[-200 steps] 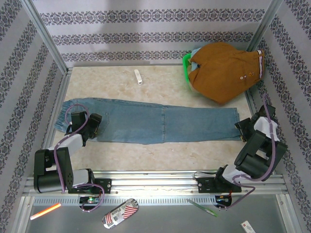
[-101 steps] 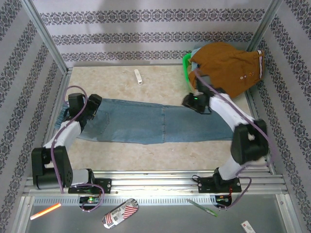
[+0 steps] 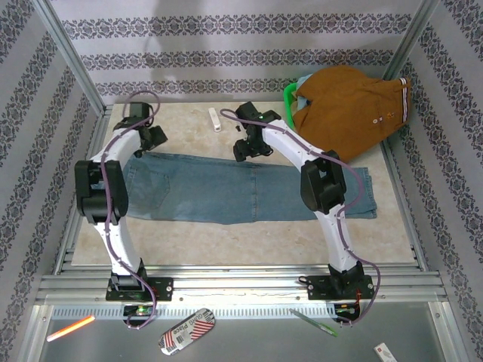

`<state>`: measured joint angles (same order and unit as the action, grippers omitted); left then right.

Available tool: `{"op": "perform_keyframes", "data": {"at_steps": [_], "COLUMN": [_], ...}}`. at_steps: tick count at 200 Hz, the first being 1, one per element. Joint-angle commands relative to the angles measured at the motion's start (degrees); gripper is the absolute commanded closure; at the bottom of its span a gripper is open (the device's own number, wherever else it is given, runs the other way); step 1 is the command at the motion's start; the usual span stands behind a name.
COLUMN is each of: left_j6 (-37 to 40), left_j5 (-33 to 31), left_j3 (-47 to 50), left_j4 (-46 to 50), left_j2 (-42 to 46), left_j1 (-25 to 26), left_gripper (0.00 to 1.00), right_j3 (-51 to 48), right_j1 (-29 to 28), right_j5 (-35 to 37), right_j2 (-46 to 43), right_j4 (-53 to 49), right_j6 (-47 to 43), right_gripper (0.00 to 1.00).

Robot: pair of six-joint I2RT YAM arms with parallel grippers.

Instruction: Fold and stack the trousers

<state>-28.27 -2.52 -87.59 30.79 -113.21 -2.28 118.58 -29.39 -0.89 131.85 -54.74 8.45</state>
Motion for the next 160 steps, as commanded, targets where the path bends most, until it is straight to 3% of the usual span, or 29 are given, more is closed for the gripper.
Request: {"op": "perform_keyframes", "data": {"at_steps": [1,26,45,65,106,125,160], "left_j6": [12.27,14.67,14.48,13.63,13.51,13.46,12.76], "left_j5": [-4.29,-4.46,-3.59,-3.42,-3.75,-4.53,-4.82], "left_j3": [-4.36,-4.35,-4.35,-3.44,-1.69,-1.54,0.55], "left_j4": [13.23,14.19,14.77,14.36,12.65,12.72,10.74], "left_j2": [-3.23,-5.17,-7.37,-8.29,-7.54,-7.1,-2.7], "left_j1": [2.55,4.51,4.92,4.9,4.92,4.88,4.93], "left_gripper": [0.21,0.18,0.23,0.39,0.76,1.0,1.0], "right_j3": [3.54,4.29,3.66,1.9,-1.34,-3.14,-6.37], "right_j1": [0.12,-0.1,0.04,0.28,0.99,1.22,1.52], "right_j5": [-1.59,-4.48,-5.72,-6.76,-7.57,-7.45,-7.28], "right_j2": [3.27,5.27,6.39,6.11,3.7,2.02,-1.64], "right_j4": [-5.44,-6.63,-6.62,-5.75,-2.98,-1.45,1.95], "right_j6": [-8.78,-10.68,-10.53,-10.03,-8.54,-7.96,-6.1], "right_gripper": [0.32,0.34,0.41,0.51,0.87,0.99,1.0]}}
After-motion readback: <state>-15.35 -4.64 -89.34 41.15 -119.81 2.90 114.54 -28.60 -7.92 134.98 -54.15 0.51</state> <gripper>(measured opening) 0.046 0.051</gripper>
